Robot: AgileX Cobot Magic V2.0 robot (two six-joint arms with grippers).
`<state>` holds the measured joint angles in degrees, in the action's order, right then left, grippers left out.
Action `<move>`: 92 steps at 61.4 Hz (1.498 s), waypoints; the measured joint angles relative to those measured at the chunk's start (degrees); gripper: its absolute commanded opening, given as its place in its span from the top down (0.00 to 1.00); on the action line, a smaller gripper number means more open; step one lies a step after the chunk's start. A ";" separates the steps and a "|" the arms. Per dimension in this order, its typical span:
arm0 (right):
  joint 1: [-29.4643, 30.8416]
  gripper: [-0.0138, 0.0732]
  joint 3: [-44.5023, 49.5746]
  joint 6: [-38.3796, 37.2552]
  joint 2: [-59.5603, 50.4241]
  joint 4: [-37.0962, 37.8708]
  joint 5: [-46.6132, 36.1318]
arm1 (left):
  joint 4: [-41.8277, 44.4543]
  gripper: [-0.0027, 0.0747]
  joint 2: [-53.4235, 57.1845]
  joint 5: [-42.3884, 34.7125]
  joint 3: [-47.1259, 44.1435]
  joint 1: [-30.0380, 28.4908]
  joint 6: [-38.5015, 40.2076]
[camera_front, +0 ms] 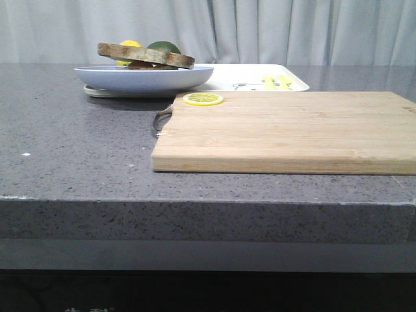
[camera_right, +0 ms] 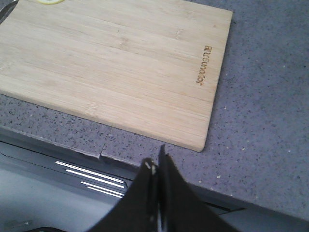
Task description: Place bread and move sandwich to tray
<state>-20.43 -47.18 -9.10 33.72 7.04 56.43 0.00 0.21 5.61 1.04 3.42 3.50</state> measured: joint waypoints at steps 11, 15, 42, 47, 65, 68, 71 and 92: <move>0.00 0.98 0.00 0.00 0.00 0.00 0.00 | 0.00 0.99 0.00 -5.16 -1.09 0.00 0.27; 0.00 0.98 0.00 0.00 0.00 0.00 0.00 | 0.00 0.99 0.00 -5.61 -1.09 0.00 0.91; 0.00 0.98 0.00 0.00 0.00 0.00 0.00 | -0.30 0.99 0.00 -5.61 -1.09 0.00 3.01; 0.00 0.98 0.00 0.00 0.00 0.00 0.00 | -0.30 0.99 0.00 -5.61 -1.09 0.00 3.01; 0.00 0.98 0.00 0.00 0.00 0.00 0.00 | -0.30 0.99 0.00 -5.61 -1.09 0.00 3.08; 0.00 0.98 0.00 0.00 0.00 0.00 0.00 | -0.30 0.99 0.00 -5.61 -1.09 0.00 3.08; 0.00 0.98 0.00 0.00 0.00 0.00 0.00 | -0.30 0.99 0.00 -5.61 -1.09 0.00 3.08; 0.00 0.98 0.04 0.00 -0.09 0.00 0.00 | -0.30 0.99 0.00 -5.61 -1.09 0.00 3.13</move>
<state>-20.43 -47.14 -9.10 33.63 7.04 56.43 -0.30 0.21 0.00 -0.05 3.42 6.63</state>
